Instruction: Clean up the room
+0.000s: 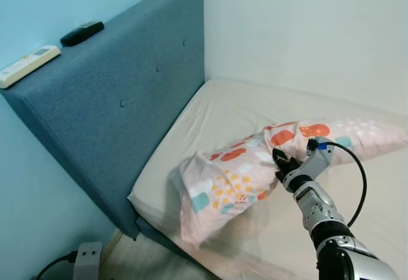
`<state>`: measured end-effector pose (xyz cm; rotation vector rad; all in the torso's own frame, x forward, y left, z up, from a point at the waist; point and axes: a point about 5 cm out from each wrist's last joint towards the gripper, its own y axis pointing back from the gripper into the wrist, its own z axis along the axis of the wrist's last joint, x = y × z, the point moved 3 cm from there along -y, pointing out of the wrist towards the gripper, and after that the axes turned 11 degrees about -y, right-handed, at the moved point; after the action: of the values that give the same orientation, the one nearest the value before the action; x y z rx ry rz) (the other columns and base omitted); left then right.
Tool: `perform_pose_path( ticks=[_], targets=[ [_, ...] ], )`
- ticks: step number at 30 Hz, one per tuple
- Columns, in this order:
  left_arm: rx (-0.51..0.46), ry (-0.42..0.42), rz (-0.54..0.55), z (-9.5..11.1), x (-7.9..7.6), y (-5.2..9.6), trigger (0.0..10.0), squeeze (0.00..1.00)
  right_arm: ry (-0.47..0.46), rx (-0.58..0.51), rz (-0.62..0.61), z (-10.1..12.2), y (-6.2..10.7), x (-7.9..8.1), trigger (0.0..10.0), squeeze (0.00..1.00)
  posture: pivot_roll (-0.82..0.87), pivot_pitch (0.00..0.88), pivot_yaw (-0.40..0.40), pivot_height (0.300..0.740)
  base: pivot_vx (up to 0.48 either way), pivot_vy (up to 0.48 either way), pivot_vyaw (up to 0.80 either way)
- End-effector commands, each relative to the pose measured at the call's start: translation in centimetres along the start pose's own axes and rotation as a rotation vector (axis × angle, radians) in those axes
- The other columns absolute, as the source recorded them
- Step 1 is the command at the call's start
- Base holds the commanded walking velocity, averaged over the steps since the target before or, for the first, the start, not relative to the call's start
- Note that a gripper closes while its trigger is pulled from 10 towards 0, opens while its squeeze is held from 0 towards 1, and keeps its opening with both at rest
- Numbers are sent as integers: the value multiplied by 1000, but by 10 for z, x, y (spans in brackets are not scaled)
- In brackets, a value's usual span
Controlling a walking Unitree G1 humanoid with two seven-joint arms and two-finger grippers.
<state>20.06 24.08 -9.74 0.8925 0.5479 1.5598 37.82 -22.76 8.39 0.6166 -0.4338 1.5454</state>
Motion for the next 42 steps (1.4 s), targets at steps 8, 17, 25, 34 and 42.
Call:
perform_pose_path(
  ticks=[8,17,25,34,42],
  targets=[
    [34,-11,-22,-7,-8,1,10000,0,87,-33,51,16,-3,6,0,0,-26,20,34,720,0,0,800],
    [24,-25,-36,-5,-10,1,10000,0,77,103,22,-35,10,-3,0,0,-24,26,45,720,0,0,800],
    [7,-43,-45,1,-12,-1,10000,0,67,120,15,-43,14,-5,0,0,-28,27,52,720,0,0,800],
    [-11,-65,-73,9,-17,-2,10000,0,68,78,-11,-31,11,-8,0,0,-31,24,52,720,0,0,800],
    [2,-84,-83,9,-18,-2,10000,0,34,7,-11,-17,7,-5,0,0,-33,24,57,720,0,-285,298]
  ],
)
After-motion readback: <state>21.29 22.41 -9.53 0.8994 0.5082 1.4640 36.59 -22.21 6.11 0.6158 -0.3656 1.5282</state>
